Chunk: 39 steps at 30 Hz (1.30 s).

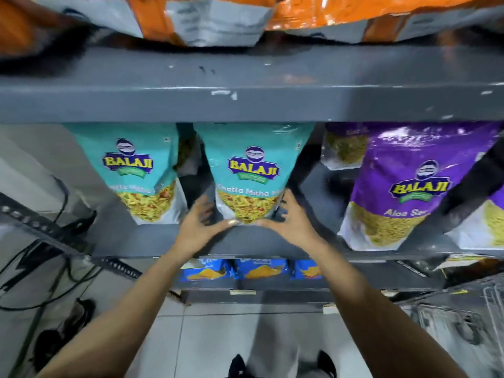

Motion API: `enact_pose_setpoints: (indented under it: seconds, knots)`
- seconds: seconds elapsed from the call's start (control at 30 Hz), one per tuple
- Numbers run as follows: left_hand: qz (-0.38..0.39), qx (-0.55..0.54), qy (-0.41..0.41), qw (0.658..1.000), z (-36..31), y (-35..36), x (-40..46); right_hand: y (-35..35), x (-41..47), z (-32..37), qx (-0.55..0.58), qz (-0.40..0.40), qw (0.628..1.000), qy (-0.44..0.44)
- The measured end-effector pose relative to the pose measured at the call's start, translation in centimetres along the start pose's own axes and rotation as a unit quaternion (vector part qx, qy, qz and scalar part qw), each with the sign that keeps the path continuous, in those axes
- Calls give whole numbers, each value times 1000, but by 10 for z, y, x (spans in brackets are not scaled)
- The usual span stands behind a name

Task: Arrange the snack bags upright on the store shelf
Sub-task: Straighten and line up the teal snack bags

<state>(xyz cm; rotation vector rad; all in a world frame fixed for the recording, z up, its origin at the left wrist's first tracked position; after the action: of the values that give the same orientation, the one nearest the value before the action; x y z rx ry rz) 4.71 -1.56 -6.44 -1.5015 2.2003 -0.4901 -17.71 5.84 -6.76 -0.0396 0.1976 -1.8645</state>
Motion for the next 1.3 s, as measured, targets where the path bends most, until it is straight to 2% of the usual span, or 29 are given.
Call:
enact_pose_setpoints:
  seconds: [0.07, 0.27, 0.4, 0.73, 0.87, 0.97, 1.03, 1.1, 1.2, 1.27, 1.3]
  knots:
    - [17, 32, 10, 999, -2, 1, 3, 8, 1, 0, 21, -14, 1000, 2]
    - [-37, 48, 10, 998, 11, 1, -13, 2, -35, -13, 37, -39, 998, 15]
    - [-16, 15, -13, 1000, 15, 6, -25, -1, -52, -11, 9, -44, 999, 14]
    - [8, 8, 3, 1000, 13, 6, -29, 2, -66, -6, -30, -74, 997, 9]
    - [22, -4, 6, 1000, 14, 7, -29, 1, -69, -3, -27, -67, 997, -10]
    - [30, -22, -3, 999, 17, 3, -34, -1, -81, 13, 38, -134, 987, -79]
    - [-1, -34, -21, 999, 25, -10, -39, -4, -97, 33, 11, -228, 960, -161]
    - [-70, -54, -26, 996, 36, -34, -46, 4, -110, 53, -61, -275, 930, -238]
    - [-198, -80, -8, 977, 52, -79, -58, 39, -108, 66, -117, -231, 915, -308]
    - [-263, -81, -6, 961, 70, -110, -56, 78, -90, 66, -101, -165, 936, -293]
    - [-271, -87, -20, 958, 80, -122, -49, 100, -78, 67, -100, -128, 949, -272]
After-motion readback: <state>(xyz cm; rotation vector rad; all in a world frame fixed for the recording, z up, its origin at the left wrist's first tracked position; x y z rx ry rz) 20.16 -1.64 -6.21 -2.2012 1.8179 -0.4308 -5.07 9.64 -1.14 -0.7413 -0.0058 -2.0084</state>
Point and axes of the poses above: each hand's wrist, its own x-axis towards the middle knuckle, its own y-axis out of the palm, z = x × y, the point moved 5 cm from there along x, towards the middle knuckle, and after that the axes turned 13 degrees about x, right-handed, at the moved point
